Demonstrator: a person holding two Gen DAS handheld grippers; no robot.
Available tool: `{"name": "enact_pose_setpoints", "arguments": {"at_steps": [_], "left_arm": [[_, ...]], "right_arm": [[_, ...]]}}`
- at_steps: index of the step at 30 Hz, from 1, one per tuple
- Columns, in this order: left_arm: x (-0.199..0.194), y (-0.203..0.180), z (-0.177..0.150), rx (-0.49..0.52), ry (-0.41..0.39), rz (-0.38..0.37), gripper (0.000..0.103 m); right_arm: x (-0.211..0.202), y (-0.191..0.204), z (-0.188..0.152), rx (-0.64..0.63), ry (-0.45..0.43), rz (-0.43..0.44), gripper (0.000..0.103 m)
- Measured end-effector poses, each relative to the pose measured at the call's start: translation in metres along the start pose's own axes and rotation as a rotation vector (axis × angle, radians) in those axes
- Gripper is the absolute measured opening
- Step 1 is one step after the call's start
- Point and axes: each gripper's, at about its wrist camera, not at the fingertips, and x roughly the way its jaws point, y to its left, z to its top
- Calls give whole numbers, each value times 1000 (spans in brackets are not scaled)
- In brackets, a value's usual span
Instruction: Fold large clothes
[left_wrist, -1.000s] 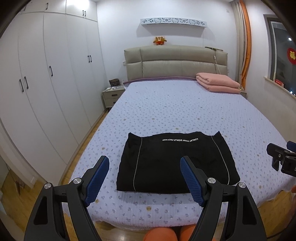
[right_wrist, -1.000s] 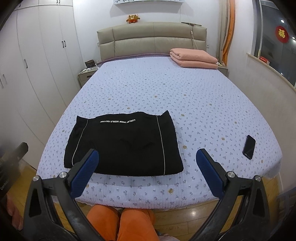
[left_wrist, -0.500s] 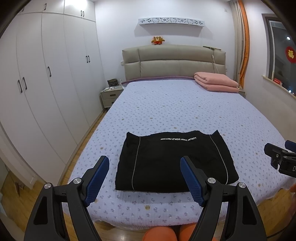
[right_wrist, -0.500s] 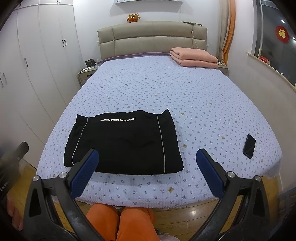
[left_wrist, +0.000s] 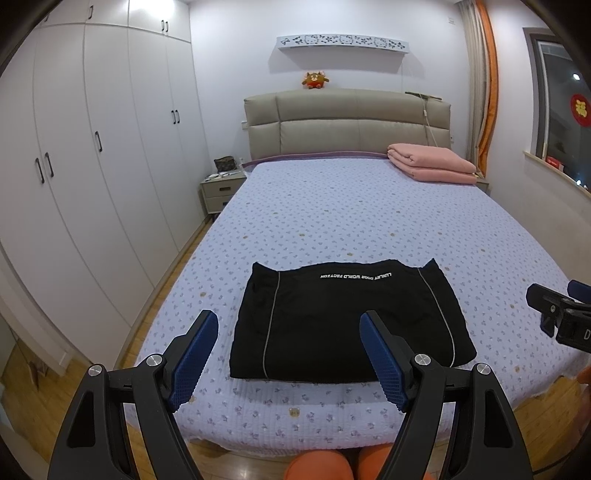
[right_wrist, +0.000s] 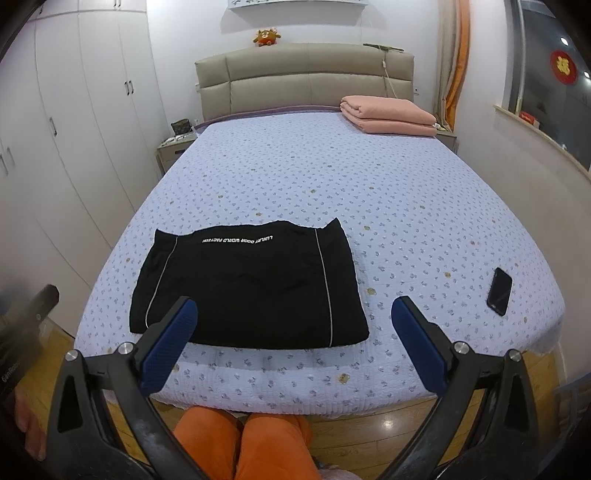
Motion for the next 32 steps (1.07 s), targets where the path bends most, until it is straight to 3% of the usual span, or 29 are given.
{"name": "enact_pose_setpoints", "arguments": {"at_steps": [21, 32], "left_arm": [[7, 0, 3, 7, 10, 2, 80], [4, -2, 2, 29, -40, 94, 80]], "right_arm": [[4, 7, 3, -58, 10, -10, 103], [6, 12, 0, -78, 22, -10, 103]]}}
